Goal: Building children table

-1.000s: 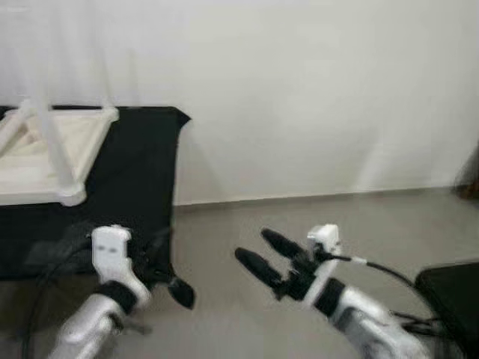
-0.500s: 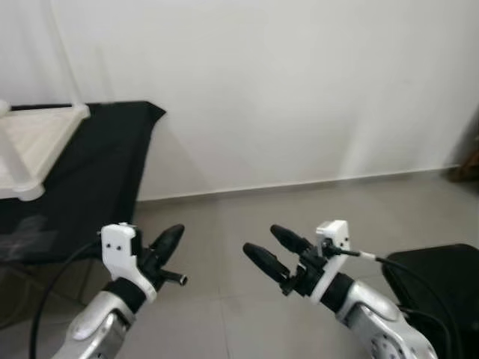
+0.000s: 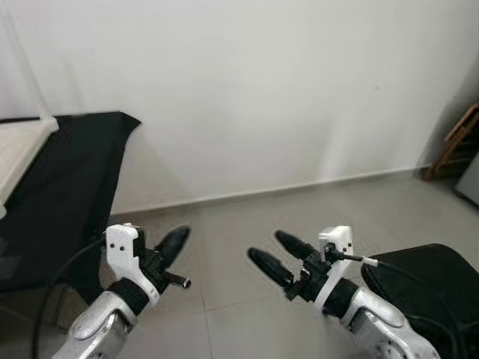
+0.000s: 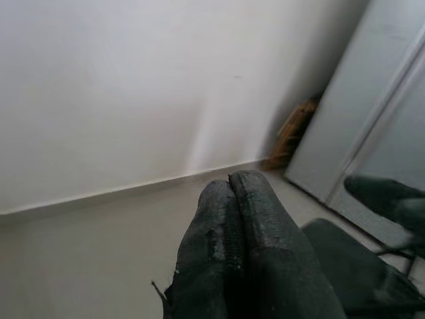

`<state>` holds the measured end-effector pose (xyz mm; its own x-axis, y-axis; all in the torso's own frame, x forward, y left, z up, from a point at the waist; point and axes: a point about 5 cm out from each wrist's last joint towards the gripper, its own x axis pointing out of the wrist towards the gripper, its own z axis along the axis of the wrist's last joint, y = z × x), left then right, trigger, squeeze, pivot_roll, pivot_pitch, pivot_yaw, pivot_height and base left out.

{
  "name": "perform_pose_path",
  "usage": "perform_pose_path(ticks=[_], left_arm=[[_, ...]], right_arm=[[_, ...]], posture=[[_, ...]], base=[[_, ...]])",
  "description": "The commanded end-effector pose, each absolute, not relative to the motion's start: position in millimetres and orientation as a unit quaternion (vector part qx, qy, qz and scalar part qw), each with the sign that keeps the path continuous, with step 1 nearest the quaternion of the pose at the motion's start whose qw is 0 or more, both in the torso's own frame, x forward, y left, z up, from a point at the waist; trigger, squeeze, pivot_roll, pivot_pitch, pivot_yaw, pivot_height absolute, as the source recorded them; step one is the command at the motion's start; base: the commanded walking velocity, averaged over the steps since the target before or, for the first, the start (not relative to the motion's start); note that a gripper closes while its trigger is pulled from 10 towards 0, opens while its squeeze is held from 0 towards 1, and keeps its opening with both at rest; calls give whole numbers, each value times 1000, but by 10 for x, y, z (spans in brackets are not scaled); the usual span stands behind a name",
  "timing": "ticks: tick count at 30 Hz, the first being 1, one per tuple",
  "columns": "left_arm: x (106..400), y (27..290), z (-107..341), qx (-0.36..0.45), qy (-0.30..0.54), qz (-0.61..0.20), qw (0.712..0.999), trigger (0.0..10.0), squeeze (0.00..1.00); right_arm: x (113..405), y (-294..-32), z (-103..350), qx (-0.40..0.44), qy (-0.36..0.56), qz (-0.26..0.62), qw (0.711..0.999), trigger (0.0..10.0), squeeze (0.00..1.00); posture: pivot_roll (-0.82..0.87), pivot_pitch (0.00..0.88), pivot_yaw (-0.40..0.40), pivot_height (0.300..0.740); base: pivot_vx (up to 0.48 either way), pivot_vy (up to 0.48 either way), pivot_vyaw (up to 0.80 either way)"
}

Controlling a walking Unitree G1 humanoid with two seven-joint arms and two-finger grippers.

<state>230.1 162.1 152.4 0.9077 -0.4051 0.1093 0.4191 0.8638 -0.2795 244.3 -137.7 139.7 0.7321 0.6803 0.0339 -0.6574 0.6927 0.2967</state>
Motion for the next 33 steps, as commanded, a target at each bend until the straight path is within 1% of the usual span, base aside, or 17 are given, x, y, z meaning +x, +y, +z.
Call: perform_pose_path(ticks=[1, 33], left_arm=[[2294, 1688, 1508, -142, -17, -201, 969, 10000, 0], [2285, 1681, 1489, -144, -13, -208, 967, 10000, 0]], right_arm=[[2450, -1306, 1425, 154, 31, 377, 913, 10000, 0], [2441, -1301, 1407, 160, 32, 382, 910, 10000, 0]], posture=[[-11, 0, -45, 740], [-9, 0, -49, 740]], base=[[379, 0, 0], [382, 0, 0]])
